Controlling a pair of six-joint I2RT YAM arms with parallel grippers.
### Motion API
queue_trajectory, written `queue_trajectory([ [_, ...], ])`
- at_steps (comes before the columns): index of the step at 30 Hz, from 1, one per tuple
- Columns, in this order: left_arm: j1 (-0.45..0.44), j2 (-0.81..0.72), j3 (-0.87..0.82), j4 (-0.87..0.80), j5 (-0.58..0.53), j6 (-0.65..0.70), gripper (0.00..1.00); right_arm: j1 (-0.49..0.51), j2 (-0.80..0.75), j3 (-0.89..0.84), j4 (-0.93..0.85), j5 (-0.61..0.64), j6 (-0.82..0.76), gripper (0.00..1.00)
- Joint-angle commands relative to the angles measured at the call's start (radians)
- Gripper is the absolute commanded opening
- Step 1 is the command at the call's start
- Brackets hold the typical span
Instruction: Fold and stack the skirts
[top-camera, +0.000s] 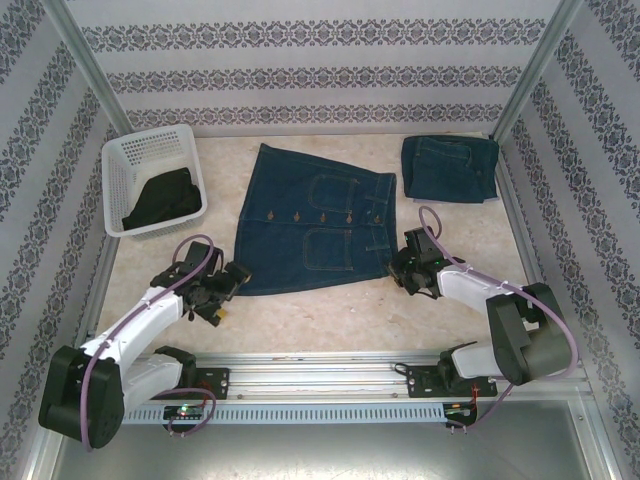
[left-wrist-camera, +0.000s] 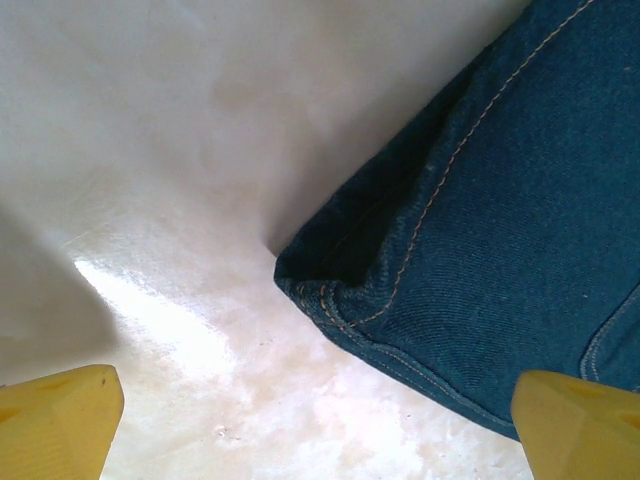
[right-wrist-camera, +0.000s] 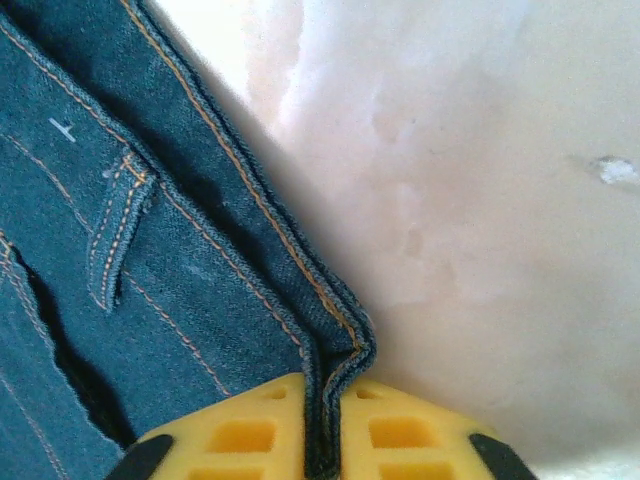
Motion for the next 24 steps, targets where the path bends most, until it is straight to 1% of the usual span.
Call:
queue_trajectory([
  [1, -0.032, 0.012, 0.024, 0.003, -0.039, -0.017, 0.96, 0.012, -0.008, -0.019, -0.003, 0.019, -0.008, 0.06],
  [2, -0.037, 0.02, 0.02, 0.022, -0.044, -0.024, 0.92, 0.012, -0.011, -0.019, 0.0, 0.021, -0.012, 0.02],
  [3, -0.042, 0.027, 0.016, 0.041, -0.049, -0.031, 0.87, 0.014, -0.015, -0.019, 0.002, 0.021, -0.015, 0.0],
  [7, -0.058, 0.07, 0.005, 0.119, -0.07, -0.054, 0.66, 0.013, -0.018, -0.015, 0.003, 0.016, -0.02, 0.0],
  [8, -0.062, 0.081, 0.007, 0.125, -0.079, -0.057, 0.64, 0.013, -0.018, -0.014, 0.004, 0.016, -0.02, 0.0],
  [11, -0.065, 0.106, 0.011, 0.163, -0.117, -0.052, 0.63, 0.014, -0.019, -0.018, 0.012, 0.014, -0.019, 0.0],
  [13, -0.065, 0.121, 0.015, 0.188, -0.131, -0.051, 0.5, 0.013, -0.018, -0.022, 0.016, 0.01, -0.016, 0.0],
  [14, -0.065, 0.129, 0.017, 0.19, -0.132, -0.052, 0.47, 0.014, -0.02, -0.022, 0.016, 0.01, -0.016, 0.0],
  [16, -0.064, 0.147, 0.016, 0.185, -0.138, -0.046, 0.45, 0.014, -0.022, -0.026, 0.019, 0.01, -0.014, 0.0],
  [17, -0.064, 0.154, 0.012, 0.19, -0.144, -0.043, 0.42, 0.014, -0.023, -0.028, 0.023, 0.01, -0.014, 0.0],
  [19, -0.065, 0.171, 0.006, 0.203, -0.143, -0.046, 0.34, 0.013, -0.025, -0.028, 0.026, 0.009, -0.013, 0.0],
  [21, -0.065, 0.177, 0.007, 0.211, -0.119, -0.057, 0.25, 0.012, -0.03, -0.027, 0.021, 0.006, -0.013, 0.0],
  [24, -0.064, 0.141, 0.005, 0.155, -0.136, -0.055, 0.1, 0.012, -0.057, -0.024, 0.0, 0.002, -0.013, 0.0],
])
